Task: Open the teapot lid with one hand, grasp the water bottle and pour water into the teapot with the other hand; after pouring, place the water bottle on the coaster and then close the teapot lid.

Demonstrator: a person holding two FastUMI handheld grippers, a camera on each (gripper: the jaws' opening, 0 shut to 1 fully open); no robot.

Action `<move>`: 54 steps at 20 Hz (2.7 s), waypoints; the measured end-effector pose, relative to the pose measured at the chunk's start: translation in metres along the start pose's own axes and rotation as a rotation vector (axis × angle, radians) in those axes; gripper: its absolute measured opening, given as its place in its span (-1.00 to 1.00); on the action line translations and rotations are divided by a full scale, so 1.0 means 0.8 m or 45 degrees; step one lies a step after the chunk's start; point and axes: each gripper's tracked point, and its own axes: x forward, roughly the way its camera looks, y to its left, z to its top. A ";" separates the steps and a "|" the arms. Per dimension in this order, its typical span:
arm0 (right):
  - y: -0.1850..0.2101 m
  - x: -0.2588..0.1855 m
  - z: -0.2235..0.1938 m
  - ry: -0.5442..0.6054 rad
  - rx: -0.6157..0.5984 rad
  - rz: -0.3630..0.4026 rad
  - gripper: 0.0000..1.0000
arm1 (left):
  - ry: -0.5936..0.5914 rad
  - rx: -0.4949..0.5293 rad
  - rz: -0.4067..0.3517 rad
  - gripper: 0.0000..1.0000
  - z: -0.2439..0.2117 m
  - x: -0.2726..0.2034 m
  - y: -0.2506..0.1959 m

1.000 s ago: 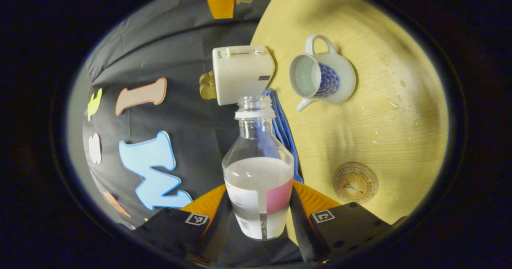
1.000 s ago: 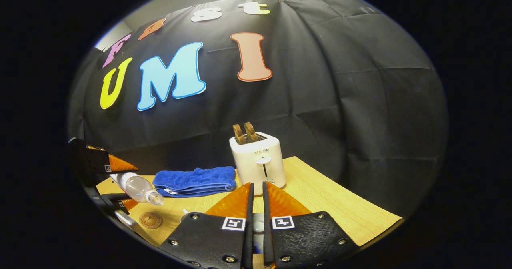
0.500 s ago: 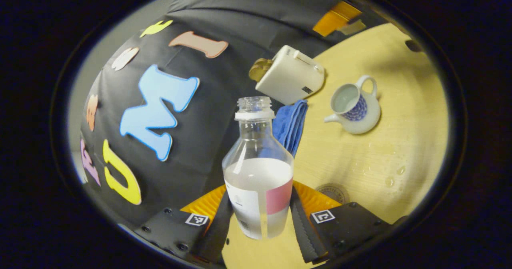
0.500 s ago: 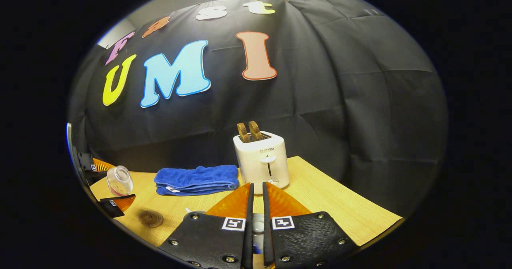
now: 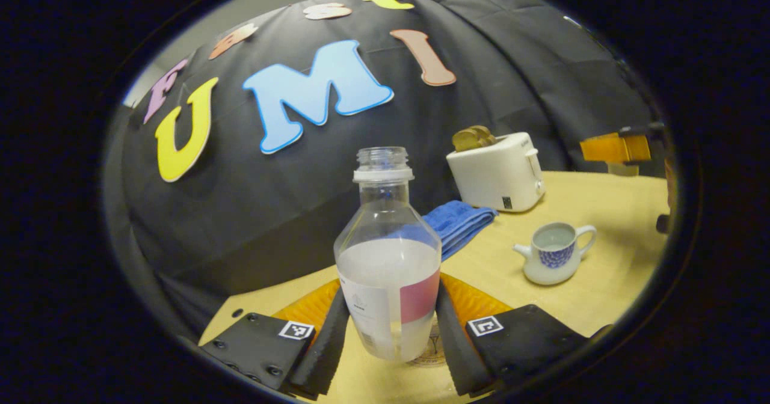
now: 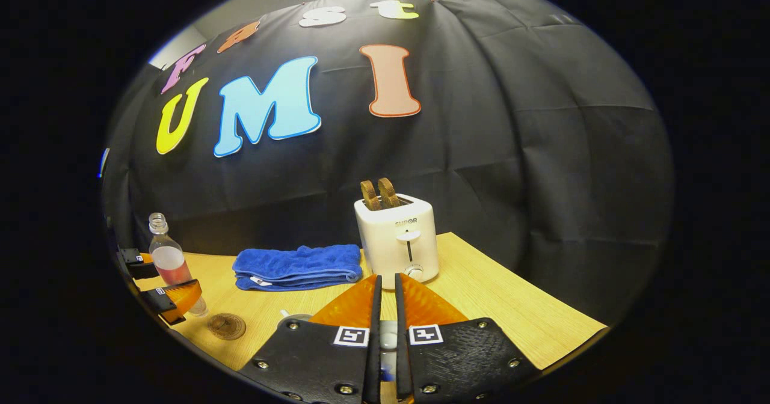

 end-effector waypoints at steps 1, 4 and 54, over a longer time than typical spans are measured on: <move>-0.001 0.000 -0.001 0.003 -0.004 0.002 -0.80 | -0.002 -0.065 0.002 0.70 -0.003 0.001 0.001; 0.000 0.001 -0.001 0.013 -0.017 0.003 -0.79 | -0.021 -0.226 0.011 0.69 -0.009 0.005 0.002; 0.137 0.079 -0.047 0.041 0.027 0.371 -0.81 | -0.122 -0.460 -0.033 1.00 -0.026 -0.086 0.027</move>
